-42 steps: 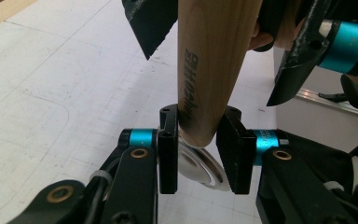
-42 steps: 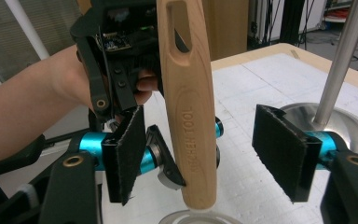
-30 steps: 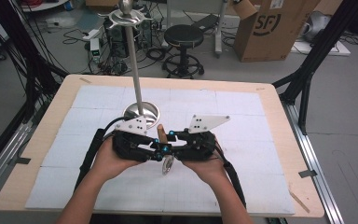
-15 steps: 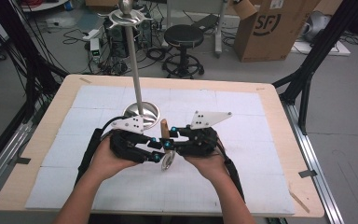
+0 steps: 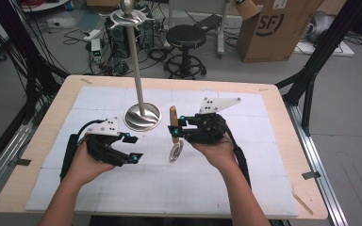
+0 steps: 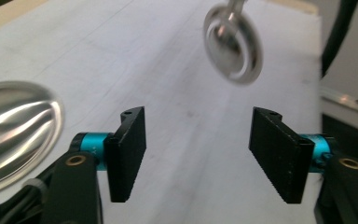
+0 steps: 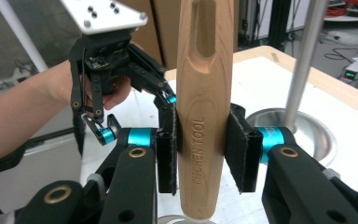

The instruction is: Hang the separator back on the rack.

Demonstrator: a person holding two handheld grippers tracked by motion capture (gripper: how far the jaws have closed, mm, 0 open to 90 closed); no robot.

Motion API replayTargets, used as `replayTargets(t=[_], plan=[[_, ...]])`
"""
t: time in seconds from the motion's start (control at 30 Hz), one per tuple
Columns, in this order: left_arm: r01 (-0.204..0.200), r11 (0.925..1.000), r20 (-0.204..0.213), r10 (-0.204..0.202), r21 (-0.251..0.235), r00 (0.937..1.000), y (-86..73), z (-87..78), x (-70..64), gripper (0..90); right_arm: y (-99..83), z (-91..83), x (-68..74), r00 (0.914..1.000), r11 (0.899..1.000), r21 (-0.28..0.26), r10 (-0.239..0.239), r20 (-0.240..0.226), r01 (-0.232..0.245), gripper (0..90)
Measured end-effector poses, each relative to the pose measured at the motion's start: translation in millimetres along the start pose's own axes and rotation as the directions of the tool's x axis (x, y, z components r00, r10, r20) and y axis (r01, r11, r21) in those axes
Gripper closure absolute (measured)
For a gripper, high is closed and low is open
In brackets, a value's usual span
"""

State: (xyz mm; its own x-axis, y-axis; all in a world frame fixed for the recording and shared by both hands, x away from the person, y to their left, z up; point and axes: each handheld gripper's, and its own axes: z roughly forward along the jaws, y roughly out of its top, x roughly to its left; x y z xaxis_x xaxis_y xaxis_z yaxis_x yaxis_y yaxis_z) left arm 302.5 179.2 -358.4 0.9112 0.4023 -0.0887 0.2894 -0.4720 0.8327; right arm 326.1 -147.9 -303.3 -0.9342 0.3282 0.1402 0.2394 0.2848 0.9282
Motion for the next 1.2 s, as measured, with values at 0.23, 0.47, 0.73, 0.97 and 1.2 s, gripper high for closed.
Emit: replayTargets(t=[0.23, 0.47, 0.73, 0.97, 1.2], plan=[[0.029, 0.998, -0.014, -0.03, -0.057, 0.9994, -15.4, -13.7, 10.1, 31.5, 14.0, -3.7, -10.0, 1.0, 1.0, 0.013, 0.0, 0.001, 0.0, 68.0], [0.049, 0.9906, -0.015, -0.052, -0.128, 0.9986, -18.4, -27.2, 14.5, 28.8, 33.5, -7.2, -18.0, 0.9999, 1.0, 0.029, -0.012, 0.006, 0.012, 68.0], [0.055, 0.9855, -0.018, -0.059, -0.16, 0.9981, -22.2, -33.1, 16.5, 24.1, 60.8, -6.5, -35.2, 0.9995, 0.999, 0.03, -0.023, -0.02, 0.024, 68.0], [0.042, 0.9896, -0.03, -0.047, -0.137, 0.9984, -24.5, -27.2, 18.3, 21.7, 86.8, -1.6, -49.8, 0.9984, 0.998, 0.042, -0.055, -0.01, 0.055, 68.0], [0.061, 0.9856, -0.018, -0.065, -0.158, 0.9977, -23.9, -30.5, 17.1, 20.7, 105.7, 1.7, -63.5, 0.9989, 0.998, 0.041, -0.046, -0.008, 0.046, 68.0]])
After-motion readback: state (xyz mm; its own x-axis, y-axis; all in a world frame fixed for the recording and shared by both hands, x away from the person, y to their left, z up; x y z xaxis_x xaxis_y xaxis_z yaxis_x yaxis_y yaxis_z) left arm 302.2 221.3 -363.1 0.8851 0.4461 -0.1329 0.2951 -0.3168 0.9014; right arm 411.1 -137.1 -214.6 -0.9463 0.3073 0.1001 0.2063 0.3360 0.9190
